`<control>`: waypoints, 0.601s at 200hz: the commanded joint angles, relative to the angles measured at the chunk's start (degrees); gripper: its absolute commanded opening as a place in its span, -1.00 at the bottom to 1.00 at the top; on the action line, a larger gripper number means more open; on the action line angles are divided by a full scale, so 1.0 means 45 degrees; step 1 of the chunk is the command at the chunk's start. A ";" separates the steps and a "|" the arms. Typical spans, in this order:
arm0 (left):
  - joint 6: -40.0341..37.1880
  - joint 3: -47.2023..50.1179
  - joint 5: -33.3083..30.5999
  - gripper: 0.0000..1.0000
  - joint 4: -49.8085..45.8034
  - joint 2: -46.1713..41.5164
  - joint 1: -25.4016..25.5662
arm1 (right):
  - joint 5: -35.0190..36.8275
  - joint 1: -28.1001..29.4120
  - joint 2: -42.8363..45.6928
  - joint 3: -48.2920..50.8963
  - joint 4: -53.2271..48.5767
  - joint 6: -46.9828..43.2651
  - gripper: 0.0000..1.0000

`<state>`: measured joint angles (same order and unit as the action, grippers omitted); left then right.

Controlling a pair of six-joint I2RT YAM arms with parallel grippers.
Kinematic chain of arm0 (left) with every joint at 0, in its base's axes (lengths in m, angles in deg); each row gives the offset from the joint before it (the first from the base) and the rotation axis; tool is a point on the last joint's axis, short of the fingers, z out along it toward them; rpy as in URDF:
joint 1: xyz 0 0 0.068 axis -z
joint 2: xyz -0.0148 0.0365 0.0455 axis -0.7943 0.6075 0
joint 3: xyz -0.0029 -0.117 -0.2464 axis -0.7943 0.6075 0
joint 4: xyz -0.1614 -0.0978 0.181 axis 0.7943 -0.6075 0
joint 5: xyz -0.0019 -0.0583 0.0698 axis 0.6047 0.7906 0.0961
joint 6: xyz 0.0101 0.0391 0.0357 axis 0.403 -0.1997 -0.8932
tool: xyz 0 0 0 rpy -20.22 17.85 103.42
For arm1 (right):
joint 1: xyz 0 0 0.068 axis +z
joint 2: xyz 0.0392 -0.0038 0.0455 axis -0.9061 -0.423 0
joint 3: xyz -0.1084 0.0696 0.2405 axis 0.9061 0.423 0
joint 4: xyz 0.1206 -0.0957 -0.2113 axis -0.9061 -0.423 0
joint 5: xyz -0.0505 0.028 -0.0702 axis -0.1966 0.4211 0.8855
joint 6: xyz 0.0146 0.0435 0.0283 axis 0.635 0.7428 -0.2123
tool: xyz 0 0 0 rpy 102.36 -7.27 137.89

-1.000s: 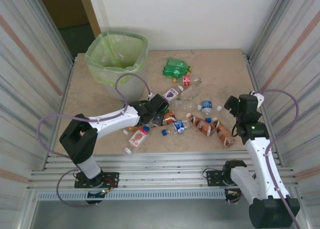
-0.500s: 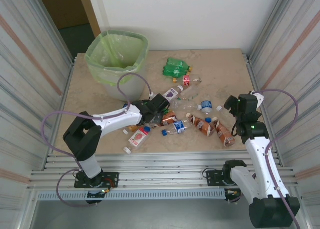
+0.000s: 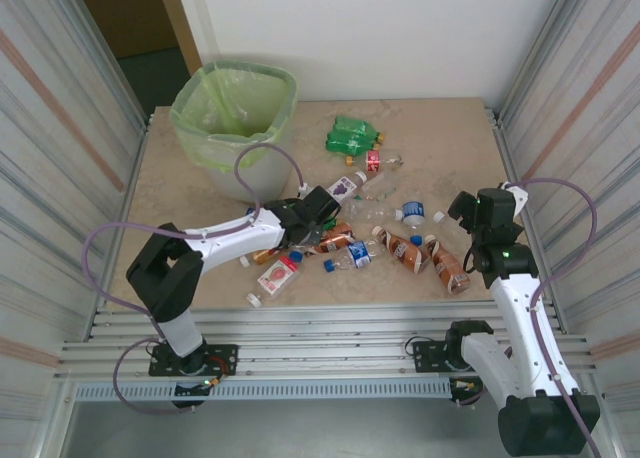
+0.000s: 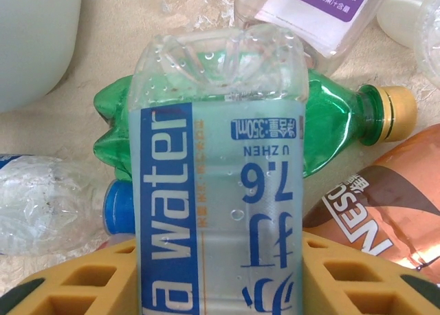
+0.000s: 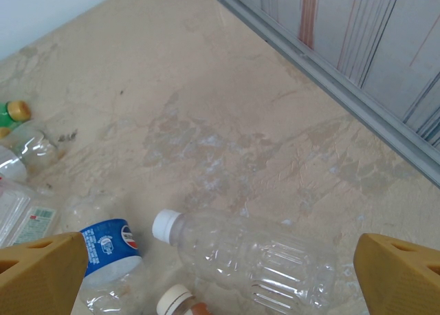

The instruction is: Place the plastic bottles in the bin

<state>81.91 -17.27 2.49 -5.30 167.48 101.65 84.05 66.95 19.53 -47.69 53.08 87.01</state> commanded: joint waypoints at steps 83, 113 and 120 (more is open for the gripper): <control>-0.2385 -0.0713 -0.0187 -0.32 0.0743 -0.3617 0.0523 | 0.0246 0.0103 0.0095 0.0061 0.0096 0.0204 0.95; -0.3280 -0.0825 0.0235 -0.33 0.1390 -0.4705 0.0666 | 0.0150 0.0102 0.0141 0.0069 0.0057 0.0212 0.95; -0.3445 -0.0833 0.0350 -0.33 0.1580 -0.4972 0.0670 | 0.0157 0.0106 0.0158 0.0085 0.0040 0.0242 0.95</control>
<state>71.55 -19.06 2.84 -1.89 149.38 104.49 84.05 66.95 19.53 -47.69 53.06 87.07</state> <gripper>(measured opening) 0.458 0.977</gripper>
